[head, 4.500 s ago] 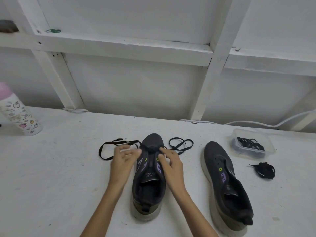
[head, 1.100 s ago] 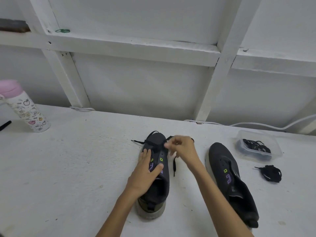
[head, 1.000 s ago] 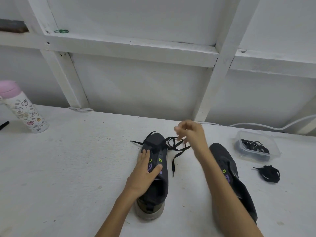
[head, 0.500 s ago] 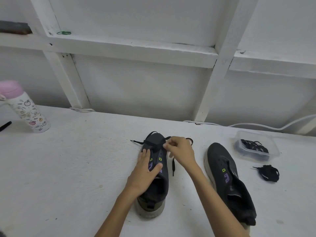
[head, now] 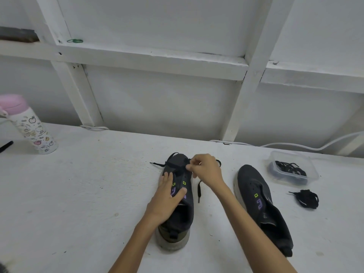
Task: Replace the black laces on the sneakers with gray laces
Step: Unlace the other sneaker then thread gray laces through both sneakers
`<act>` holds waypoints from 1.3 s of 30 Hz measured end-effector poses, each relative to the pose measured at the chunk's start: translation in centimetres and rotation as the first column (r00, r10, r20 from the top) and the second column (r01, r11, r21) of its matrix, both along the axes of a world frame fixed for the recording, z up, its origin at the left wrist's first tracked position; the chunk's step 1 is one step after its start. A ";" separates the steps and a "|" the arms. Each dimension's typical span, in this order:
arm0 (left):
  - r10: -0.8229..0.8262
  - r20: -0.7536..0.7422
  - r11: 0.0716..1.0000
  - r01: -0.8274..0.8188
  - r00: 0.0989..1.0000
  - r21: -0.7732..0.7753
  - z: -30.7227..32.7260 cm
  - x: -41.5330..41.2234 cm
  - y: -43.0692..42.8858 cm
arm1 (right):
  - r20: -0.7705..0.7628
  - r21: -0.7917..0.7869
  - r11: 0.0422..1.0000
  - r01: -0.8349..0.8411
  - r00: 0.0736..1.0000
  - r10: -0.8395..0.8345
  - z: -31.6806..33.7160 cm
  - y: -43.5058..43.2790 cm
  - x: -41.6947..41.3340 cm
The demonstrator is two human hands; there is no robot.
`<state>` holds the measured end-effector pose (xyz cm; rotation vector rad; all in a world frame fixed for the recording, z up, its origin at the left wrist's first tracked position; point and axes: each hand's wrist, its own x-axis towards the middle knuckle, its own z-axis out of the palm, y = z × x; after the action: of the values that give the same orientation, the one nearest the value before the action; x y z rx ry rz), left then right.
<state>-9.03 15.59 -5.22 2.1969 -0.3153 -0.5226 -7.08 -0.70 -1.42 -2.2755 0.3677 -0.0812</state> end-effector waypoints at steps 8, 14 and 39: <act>-0.005 -0.010 1.000 0.005 1.000 -0.003 -0.1 0.2 0.0 | 0.284 0.445 0.888 0.118 0.921 -0.265 3.6 -1.5 0.9; 0.000 0.000 1.000 0.000 1.000 -0.006 -0.3 0.2 0.0 | -0.053 0.196 0.978 0.079 0.996 -0.070 -2.5 0.0 -1.1; 0.004 0.078 0.999 -0.001 0.997 -0.033 -0.9 0.5 -0.1 | 0.096 0.295 0.951 0.097 0.987 -0.131 -4.1 0.8 -2.0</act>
<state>-8.57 15.52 -6.13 2.1890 -0.3599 -0.4278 -9.11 0.14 -5.48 -1.9496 0.4218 -0.2031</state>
